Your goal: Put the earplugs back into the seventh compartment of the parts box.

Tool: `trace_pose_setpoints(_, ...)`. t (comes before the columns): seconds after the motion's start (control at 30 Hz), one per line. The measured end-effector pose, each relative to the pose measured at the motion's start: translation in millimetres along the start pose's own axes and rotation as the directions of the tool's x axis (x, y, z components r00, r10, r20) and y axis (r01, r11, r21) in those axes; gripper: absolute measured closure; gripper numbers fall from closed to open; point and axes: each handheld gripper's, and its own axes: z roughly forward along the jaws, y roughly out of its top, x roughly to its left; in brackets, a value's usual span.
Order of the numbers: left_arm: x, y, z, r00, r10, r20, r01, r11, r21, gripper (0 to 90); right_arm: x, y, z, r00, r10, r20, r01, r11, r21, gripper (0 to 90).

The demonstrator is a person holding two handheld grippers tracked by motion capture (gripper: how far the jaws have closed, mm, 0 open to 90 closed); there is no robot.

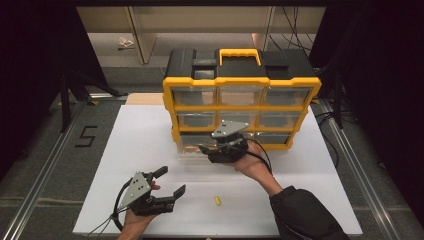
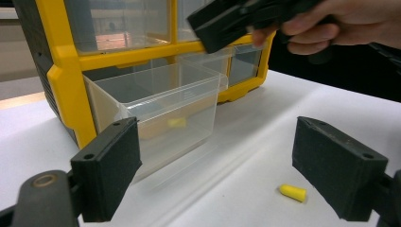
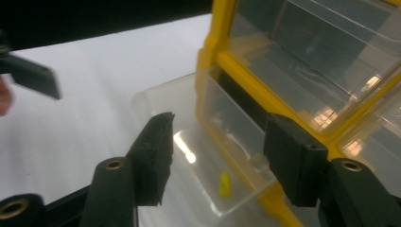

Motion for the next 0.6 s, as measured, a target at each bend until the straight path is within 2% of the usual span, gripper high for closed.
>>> trace_pose_setpoints(0.07, -0.2, 0.0, 0.0, 1.0, 0.001, 0.0, -0.001, 1.0, 0.0, 15.7, 4.4, -3.3, -7.6, 0.9999, -0.006, -0.014, 0.006, 1.0, -0.017, 41.1)
trace_pose_setpoints(0.2, -0.4, -0.1, 0.3, 1.0, 0.001, 0.0, -0.001, 1.0, 0.003, 15.7, 18.2, -14.7, -23.9, 0.9972, -0.01, -0.074, 0.007, 0.999, -0.043, 39.1)
trace_pose_setpoints(0.27, -0.3, -0.1, 0.4, 1.0, 0.0, -0.001, 0.0, 1.0, 0.002, 15.7, 21.5, -18.3, -26.3, 0.9968, -0.012, -0.079, 0.009, 0.999, -0.039, 38.6)
trace_pose_setpoints(0.3, -0.6, -0.1, 0.4, 1.0, 0.001, 0.0, -0.001, 1.0, 0.002, 15.7, 26.2, -24.0, -27.7, 0.9956, -0.024, -0.091, 0.024, 1.0, 0.003, 36.3)
trace_pose_setpoints(0.37, -0.8, 0.0, 0.4, 1.0, 0.001, 0.0, -0.001, 1.0, 0.0, 15.7, 27.9, -29.0, -28.7, 0.9961, -0.02, -0.086, 0.021, 1.0, 0.02, 35.2)
trace_pose_setpoints(0.5, -0.6, 0.1, 0.1, 1.0, 0.001, 0.002, -0.001, 1.0, -0.001, 15.7, 28.6, -34.3, -27.3, 0.9944, 0.018, -0.104, -0.012, 0.998, 0.056, 33.3)
trace_pose_setpoints(0.6, -0.5, 0.2, -0.4, 1.0, 0.001, 0.001, -0.001, 1.0, -0.003, 15.7, 32.1, -37.3, -25.7, 0.9938, 0.012, -0.11, -0.003, 0.997, 0.083, 33.0)
